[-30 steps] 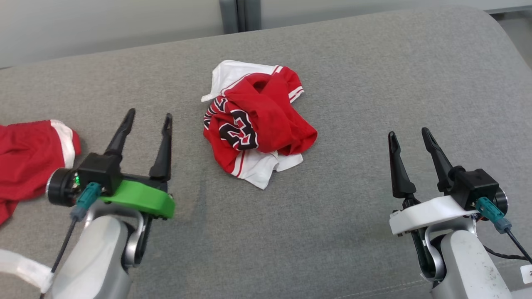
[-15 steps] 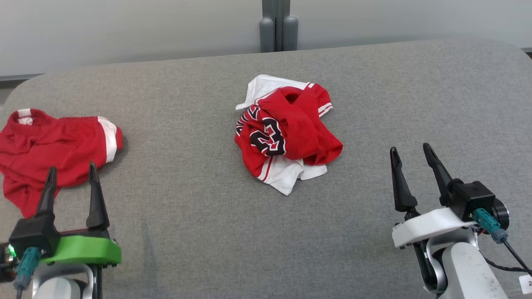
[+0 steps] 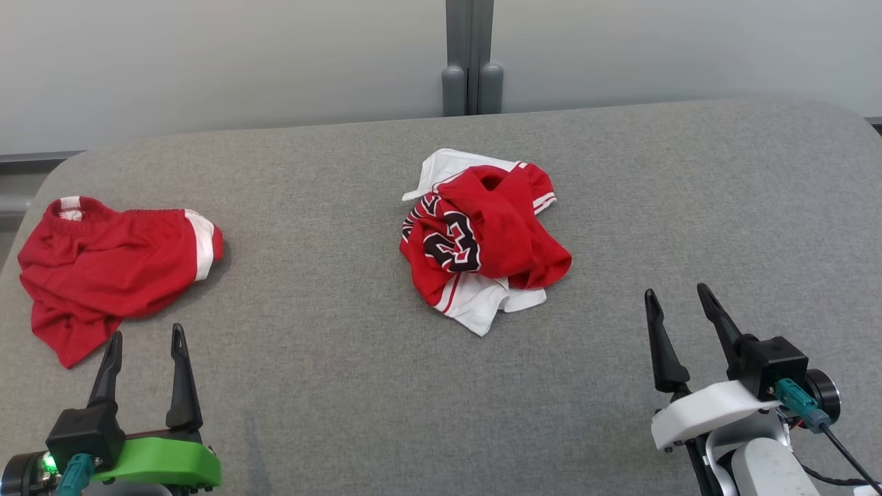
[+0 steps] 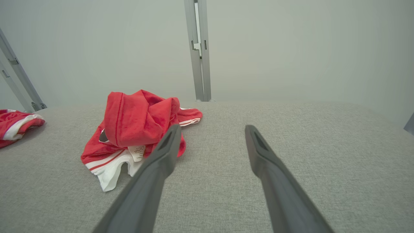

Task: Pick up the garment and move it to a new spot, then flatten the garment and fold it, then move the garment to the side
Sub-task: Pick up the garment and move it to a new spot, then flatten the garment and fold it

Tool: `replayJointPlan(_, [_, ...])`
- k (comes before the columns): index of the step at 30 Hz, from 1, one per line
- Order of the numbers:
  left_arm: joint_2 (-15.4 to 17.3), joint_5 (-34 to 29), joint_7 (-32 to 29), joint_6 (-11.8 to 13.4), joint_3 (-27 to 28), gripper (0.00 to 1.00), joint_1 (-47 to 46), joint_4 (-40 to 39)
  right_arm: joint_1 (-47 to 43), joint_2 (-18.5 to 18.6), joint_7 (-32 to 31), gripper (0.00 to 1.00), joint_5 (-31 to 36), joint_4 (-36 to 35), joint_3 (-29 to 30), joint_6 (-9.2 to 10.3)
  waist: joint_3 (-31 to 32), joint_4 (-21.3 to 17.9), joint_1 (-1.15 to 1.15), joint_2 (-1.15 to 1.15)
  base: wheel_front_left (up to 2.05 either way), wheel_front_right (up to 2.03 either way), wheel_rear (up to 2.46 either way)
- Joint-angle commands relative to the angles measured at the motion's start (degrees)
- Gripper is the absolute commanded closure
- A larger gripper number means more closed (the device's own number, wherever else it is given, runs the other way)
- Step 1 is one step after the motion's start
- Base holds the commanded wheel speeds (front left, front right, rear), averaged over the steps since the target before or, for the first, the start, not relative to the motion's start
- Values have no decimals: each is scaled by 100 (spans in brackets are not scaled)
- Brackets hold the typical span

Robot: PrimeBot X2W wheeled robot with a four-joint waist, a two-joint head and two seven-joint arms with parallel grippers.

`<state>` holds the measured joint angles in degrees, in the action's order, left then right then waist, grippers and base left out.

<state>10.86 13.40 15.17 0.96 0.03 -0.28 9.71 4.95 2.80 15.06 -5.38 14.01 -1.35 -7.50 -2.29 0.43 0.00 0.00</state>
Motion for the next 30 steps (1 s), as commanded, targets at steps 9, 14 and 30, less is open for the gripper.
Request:
replayJointPlan(9, [-149, -243, -3, -221, 256, 0, 78, 134, -68, 16, 18, 0, 53, 48, -32, 2, 56, -21, 0, 0, 0, 0, 0])
replayJointPlan(14, [-220, -372, -3, -289, 308, 0, 41, 151, -54, 15, 18, 0, 18, 62, -65, 2, 76, -37, 0, 0, 0, 0, 0])
replayJointPlan(30, [-337, -542, -3, -441, 544, 0, -21, 178, -65, 15, 18, 0, -8, 67, -72, 2, 93, -31, 0, 0, 0, 0, 0])
